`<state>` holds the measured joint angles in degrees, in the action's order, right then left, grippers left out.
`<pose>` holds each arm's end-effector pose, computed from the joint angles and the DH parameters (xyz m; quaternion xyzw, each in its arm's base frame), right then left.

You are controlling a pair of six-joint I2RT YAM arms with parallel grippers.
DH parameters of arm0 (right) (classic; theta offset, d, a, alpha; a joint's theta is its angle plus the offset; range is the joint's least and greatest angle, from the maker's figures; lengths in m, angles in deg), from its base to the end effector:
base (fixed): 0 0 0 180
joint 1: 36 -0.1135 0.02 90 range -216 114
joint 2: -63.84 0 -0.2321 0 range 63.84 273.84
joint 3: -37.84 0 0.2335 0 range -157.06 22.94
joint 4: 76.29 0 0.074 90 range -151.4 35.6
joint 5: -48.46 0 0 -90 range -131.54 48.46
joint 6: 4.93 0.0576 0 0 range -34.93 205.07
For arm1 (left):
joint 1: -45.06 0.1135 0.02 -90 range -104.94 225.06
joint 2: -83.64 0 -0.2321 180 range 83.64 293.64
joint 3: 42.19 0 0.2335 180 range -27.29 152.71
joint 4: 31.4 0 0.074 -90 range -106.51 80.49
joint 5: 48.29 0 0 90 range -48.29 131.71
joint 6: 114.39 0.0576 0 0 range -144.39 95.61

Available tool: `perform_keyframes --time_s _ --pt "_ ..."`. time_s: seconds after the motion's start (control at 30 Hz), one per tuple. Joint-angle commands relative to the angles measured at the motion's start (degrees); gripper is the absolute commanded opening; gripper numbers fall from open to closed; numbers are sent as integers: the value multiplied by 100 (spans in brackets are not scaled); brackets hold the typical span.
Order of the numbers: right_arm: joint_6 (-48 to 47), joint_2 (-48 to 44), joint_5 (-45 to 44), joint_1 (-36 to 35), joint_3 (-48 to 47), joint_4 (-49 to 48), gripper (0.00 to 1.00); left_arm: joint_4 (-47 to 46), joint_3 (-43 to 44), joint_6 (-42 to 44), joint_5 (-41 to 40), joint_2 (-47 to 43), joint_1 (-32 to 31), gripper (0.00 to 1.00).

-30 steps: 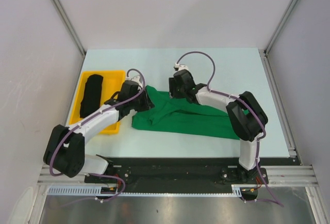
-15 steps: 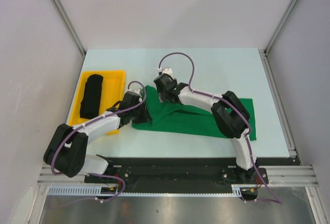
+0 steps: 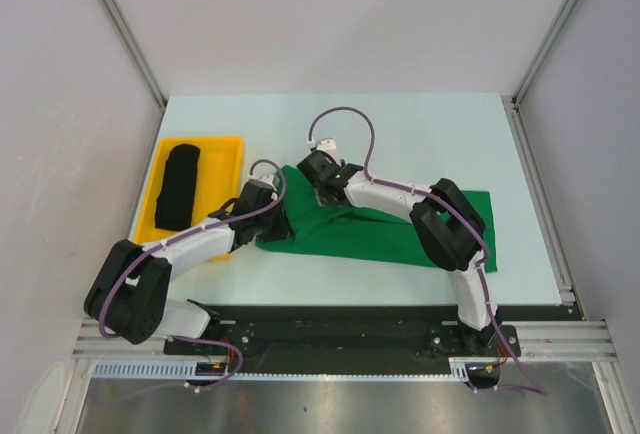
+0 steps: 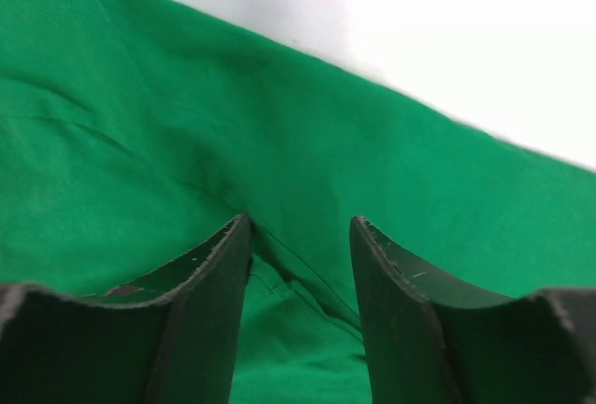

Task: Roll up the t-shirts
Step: Fold the T-shirt at the center of the board.

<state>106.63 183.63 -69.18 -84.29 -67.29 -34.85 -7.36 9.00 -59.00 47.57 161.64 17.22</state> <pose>0.3067 0.3039 0.1521 -0.1470 0.9198 -0.0253 0.3629 0.2298 -0.1280 0.1334 -0.0385 0.9403 -0.2146 0.2612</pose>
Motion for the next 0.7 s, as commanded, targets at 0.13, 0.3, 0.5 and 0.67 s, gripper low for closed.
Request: perform_keyframes --time_s 0.13,0.3,0.5,0.67 --pt "261 -596 -233 -110 226 281 32 -168 -70 -99 -77 -197 -64 13" --pt "305 -746 -251 -137 305 360 17 -124 -79 -99 -103 -285 -64 7" --pt "410 -948 -277 -180 507 501 11 -27 -87 -72 -112 -452 -64 6" --pt "507 -1133 -207 -189 709 492 12 17 -114 -28 -103 -549 -73 6"
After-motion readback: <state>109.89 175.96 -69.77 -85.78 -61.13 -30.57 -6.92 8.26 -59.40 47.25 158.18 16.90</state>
